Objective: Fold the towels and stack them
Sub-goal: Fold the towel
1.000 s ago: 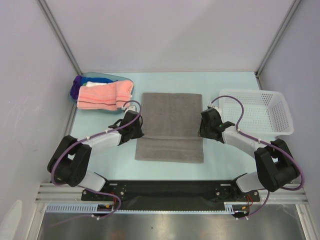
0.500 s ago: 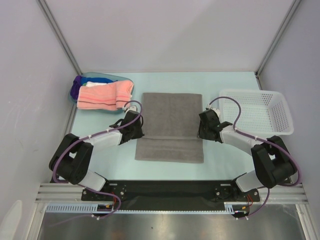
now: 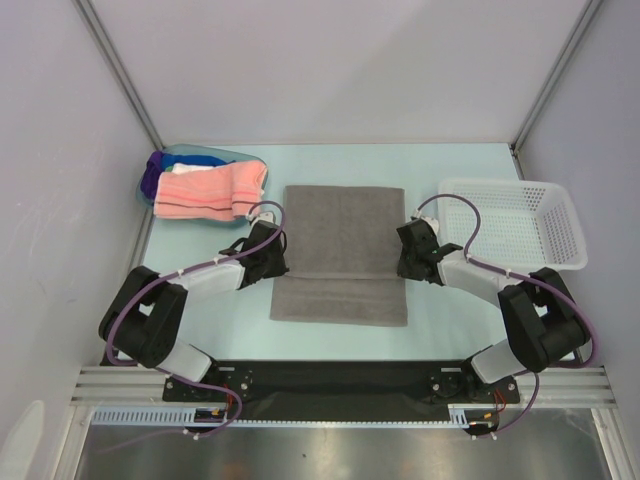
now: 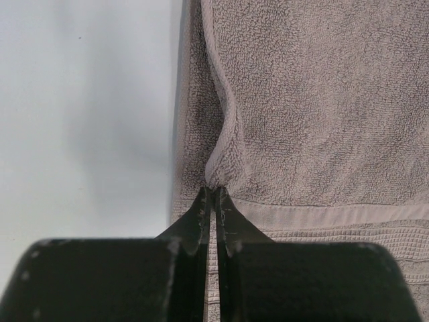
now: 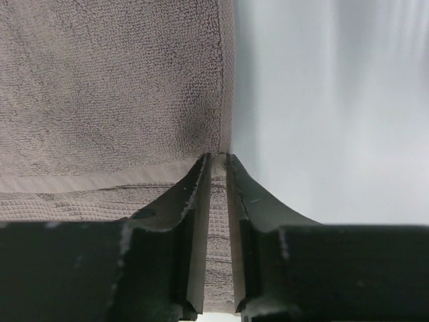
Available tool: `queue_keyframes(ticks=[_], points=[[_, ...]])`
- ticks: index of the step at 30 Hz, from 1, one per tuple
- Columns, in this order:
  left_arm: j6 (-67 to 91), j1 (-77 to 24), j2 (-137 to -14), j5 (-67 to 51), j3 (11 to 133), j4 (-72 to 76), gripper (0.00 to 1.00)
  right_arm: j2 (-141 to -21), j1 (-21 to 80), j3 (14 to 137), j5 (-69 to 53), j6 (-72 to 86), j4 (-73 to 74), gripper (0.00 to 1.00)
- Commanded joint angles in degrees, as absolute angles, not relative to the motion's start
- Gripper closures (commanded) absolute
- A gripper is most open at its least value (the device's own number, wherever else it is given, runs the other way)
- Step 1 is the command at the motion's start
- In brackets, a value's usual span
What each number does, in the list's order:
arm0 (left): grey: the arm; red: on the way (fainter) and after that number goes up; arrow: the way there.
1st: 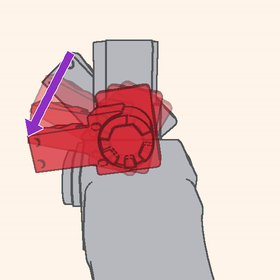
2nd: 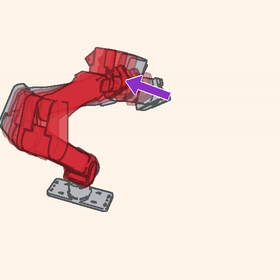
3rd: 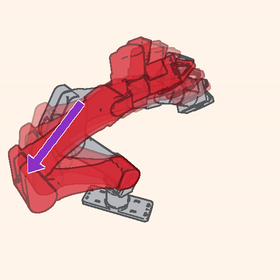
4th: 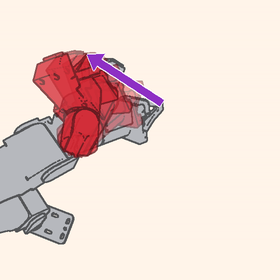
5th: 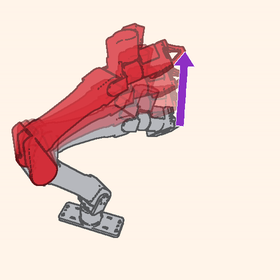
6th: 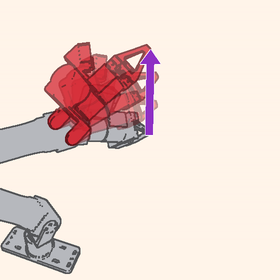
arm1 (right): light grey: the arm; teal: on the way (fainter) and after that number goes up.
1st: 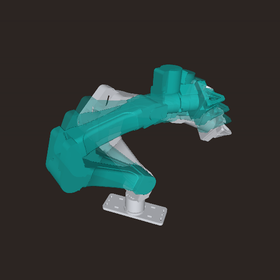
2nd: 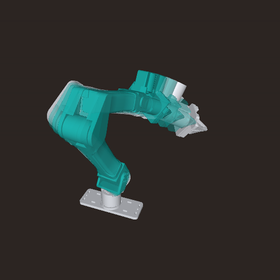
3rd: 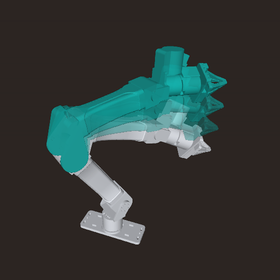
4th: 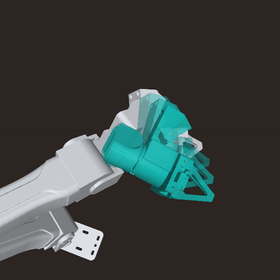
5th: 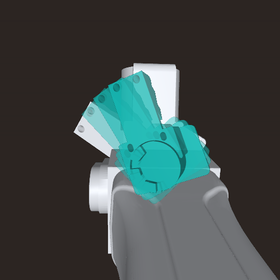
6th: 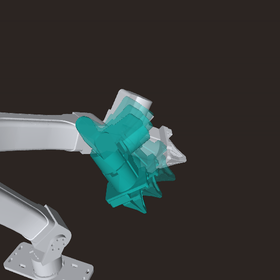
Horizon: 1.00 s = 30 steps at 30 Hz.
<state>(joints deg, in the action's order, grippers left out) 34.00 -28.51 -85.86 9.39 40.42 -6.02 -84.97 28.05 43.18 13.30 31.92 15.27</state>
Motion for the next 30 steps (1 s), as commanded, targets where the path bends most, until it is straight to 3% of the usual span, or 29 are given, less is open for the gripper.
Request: queue_keyframes(ticks=[1, 8, 30], points=[[33.0, -28.1, -86.0, 8.9, 42.4, -3.6, 1.00, -85.5, 28.1, 43.3, 14.6, 32.3, 13.4, 0.82], [32.5, -28.1, -86.1, 8.8, 42.7, -3.9, 1.00, -85.2, 28.0, 44.2, 14.5, 32.2, 14.1, 1.00], [30.7, -28.1, -81.8, 11.5, 44.9, -10.2, 1.00, -76.2, 29.3, 46.3, 16.3, 31.5, 21.8, 1.00]])
